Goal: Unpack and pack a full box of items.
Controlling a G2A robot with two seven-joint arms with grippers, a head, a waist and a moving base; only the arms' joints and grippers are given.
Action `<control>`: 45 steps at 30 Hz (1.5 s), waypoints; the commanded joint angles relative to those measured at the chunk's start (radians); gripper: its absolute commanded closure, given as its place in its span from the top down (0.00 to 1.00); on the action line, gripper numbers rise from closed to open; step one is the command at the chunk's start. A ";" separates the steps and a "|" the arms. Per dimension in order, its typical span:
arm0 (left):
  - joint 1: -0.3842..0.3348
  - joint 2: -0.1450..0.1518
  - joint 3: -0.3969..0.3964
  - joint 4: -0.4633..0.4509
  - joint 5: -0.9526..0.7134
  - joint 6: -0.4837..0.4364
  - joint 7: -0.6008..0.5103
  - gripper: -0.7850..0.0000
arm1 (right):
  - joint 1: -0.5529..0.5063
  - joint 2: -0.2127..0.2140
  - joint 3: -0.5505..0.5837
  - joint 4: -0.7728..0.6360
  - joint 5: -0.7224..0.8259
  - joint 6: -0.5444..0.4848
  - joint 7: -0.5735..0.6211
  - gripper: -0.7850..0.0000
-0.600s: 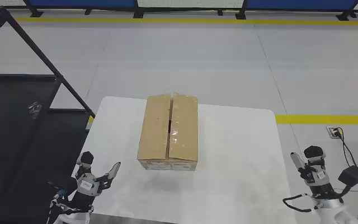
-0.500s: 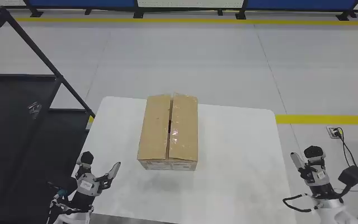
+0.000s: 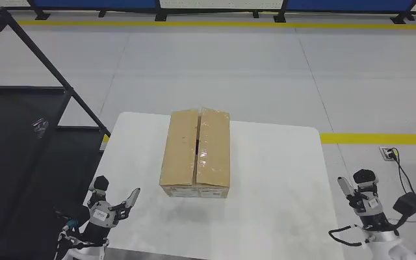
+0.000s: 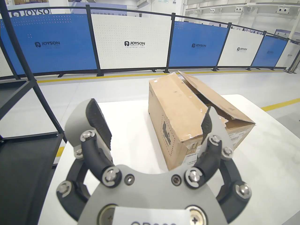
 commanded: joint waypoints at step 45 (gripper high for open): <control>-0.116 -0.023 0.087 0.118 0.075 0.199 0.034 1.00 | 0.033 -0.006 -0.383 -0.279 -0.973 0.156 -0.124 1.00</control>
